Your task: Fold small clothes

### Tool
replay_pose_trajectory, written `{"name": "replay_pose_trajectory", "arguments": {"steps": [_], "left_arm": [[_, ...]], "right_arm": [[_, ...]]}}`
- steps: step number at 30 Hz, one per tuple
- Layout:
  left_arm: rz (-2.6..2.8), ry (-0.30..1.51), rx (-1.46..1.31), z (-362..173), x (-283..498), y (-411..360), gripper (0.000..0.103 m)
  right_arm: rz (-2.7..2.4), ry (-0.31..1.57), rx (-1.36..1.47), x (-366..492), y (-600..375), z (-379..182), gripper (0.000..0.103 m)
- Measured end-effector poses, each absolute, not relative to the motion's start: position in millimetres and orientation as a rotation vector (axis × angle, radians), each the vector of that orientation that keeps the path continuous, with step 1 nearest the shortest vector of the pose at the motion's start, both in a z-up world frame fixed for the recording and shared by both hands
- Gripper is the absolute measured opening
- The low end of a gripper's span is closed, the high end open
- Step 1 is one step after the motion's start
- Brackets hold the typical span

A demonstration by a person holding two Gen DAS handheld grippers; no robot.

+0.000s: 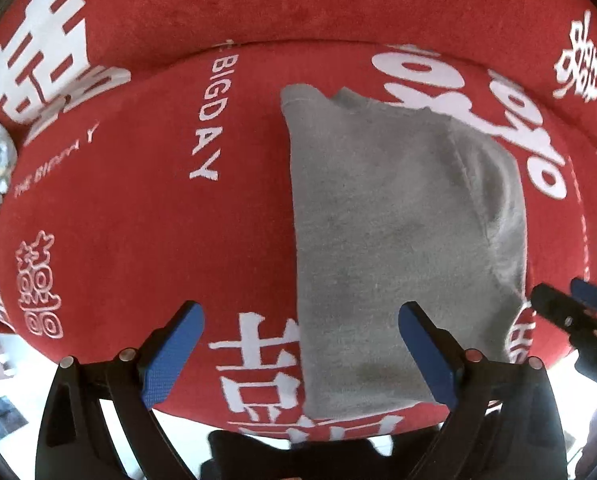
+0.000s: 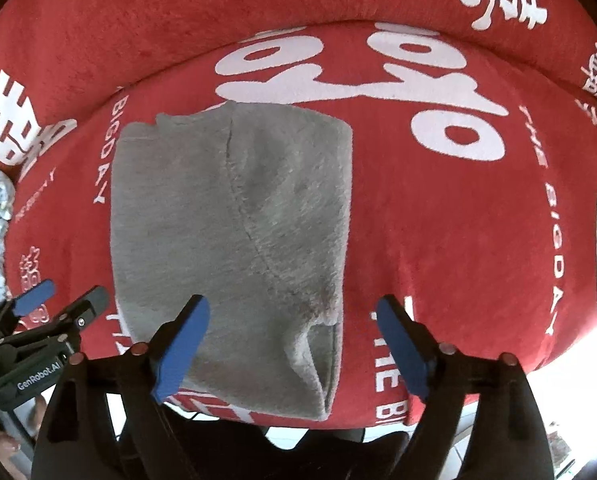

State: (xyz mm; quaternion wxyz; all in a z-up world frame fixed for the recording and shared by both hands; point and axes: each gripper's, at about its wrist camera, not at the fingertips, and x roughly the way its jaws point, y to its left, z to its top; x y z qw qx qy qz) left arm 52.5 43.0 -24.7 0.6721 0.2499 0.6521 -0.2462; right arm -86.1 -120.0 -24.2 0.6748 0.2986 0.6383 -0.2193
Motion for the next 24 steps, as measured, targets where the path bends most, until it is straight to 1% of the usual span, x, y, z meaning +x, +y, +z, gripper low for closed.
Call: {"name": "replay_pose_trajectory", "arguments": {"steps": [1, 2, 3, 24], "left_arm": [[-0.562, 1.468, 0.564, -24.6, 51.7, 42.6, 0.098], [-0.568, 1.469, 0.566, -24.6, 50.8, 42.5, 0.098], [-0.569, 1.469, 0.57, -24.2, 49.9, 42.4, 0.098], [-0.527, 1.481, 0.563, -27.6, 44.5, 44.6, 0.098]], "right_arm": [[-0.506, 1.439, 0.652, -85.9, -119.4, -23.7, 0.09], [-0.517, 1.442, 0.633, -85.5, -119.2, -23.3, 0.098], [-0.523, 1.442, 0.624, -85.4, -119.6, -22.8, 0.103], [-0.535, 1.454, 0.61, -85.0, -117.8, -22.9, 0.103]]}}
